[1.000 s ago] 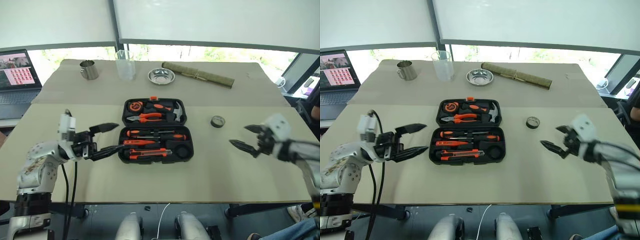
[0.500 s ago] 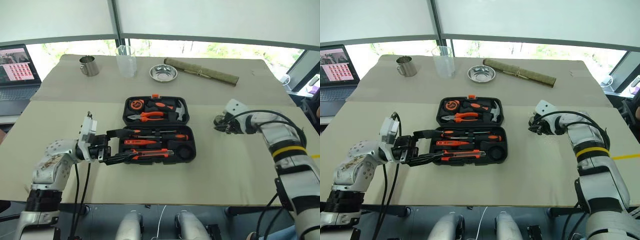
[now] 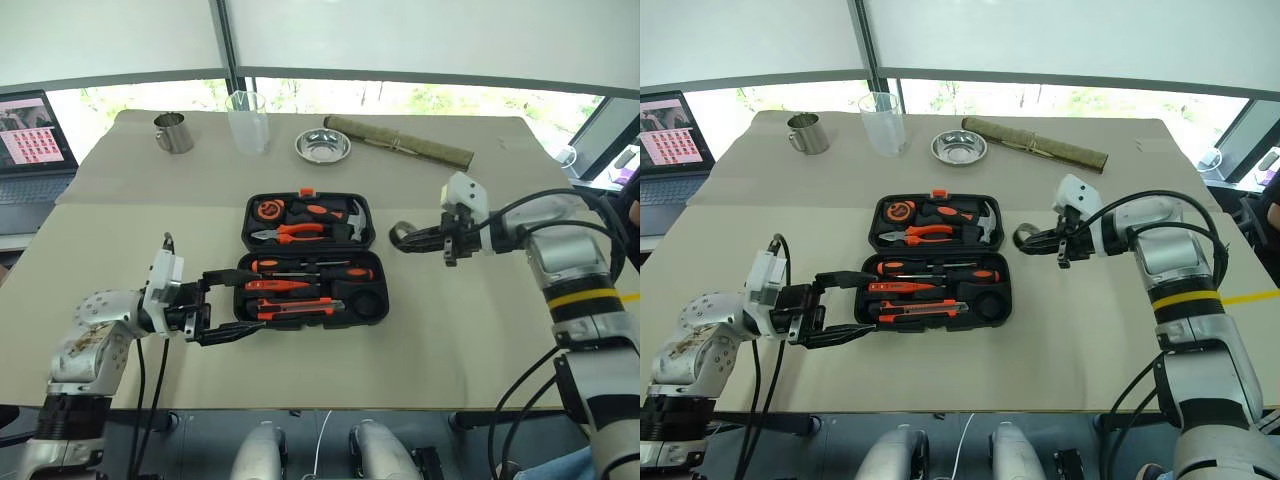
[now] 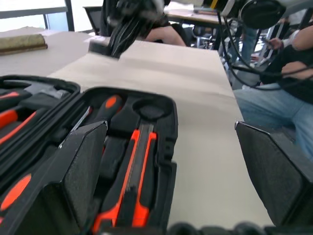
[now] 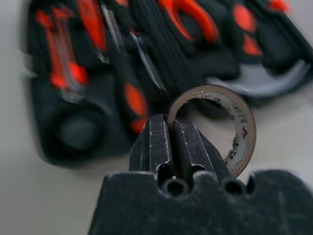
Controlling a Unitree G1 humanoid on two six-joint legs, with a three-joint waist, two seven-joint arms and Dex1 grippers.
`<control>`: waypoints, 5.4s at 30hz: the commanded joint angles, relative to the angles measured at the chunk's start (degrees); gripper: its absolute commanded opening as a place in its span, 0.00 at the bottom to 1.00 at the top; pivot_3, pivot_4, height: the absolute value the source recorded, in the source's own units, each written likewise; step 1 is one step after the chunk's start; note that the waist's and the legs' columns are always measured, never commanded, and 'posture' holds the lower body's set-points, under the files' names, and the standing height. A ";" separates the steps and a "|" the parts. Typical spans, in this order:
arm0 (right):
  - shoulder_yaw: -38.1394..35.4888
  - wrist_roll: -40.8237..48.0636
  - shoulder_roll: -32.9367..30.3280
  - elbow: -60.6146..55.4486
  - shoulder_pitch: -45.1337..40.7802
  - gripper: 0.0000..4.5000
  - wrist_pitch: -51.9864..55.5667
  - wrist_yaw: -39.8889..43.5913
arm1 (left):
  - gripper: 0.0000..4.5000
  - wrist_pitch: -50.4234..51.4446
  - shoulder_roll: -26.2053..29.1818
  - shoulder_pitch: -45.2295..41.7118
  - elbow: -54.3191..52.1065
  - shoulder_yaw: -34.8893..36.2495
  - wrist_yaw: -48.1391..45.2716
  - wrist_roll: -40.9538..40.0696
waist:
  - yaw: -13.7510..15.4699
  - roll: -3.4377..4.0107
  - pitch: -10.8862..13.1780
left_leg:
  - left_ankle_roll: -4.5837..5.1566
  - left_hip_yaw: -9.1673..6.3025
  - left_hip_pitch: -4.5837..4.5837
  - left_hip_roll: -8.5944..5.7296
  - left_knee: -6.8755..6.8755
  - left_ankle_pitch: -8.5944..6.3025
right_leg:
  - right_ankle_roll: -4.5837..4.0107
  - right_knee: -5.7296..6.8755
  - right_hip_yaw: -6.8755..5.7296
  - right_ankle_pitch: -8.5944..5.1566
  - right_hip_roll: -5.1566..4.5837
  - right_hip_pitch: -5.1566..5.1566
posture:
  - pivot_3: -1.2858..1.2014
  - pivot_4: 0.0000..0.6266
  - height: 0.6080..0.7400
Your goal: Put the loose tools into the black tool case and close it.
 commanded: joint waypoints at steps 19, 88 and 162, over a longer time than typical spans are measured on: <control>13.98 -9.08 0.36 -11.98 6.38 0.09 6.68 -12.46 | 1.00 -1.41 -0.36 2.89 -4.25 1.26 2.07 -1.70 | 0.04 -0.15 -0.06 | -0.08 0.09 0.07 -0.06 0.26 0.05 | 0.00 0.17 0.04 0.00 0.01 0.06 | 0.52 0.24 1.00; -3.13 -3.08 6.26 10.20 -8.45 0.86 30.09 -24.95 | 0.96 54.84 -0.74 -30.91 9.78 -2.07 38.25 6.08 | -0.12 -0.40 0.10 | -0.15 -0.03 0.02 -0.15 0.24 0.09 | 0.01 0.43 0.03 0.00 0.04 -0.05 | 0.52 0.24 1.00; -3.50 -8.07 -7.82 -26.78 48.76 0.00 -29.55 -24.17 | 0.00 -5.98 1.36 -18.10 23.95 -15.65 17.03 26.62 | -0.14 -0.58 0.05 | -0.21 0.16 0.39 -0.10 0.16 0.10 | 0.07 0.25 0.17 0.01 0.10 0.26 | 0.52 0.24 1.00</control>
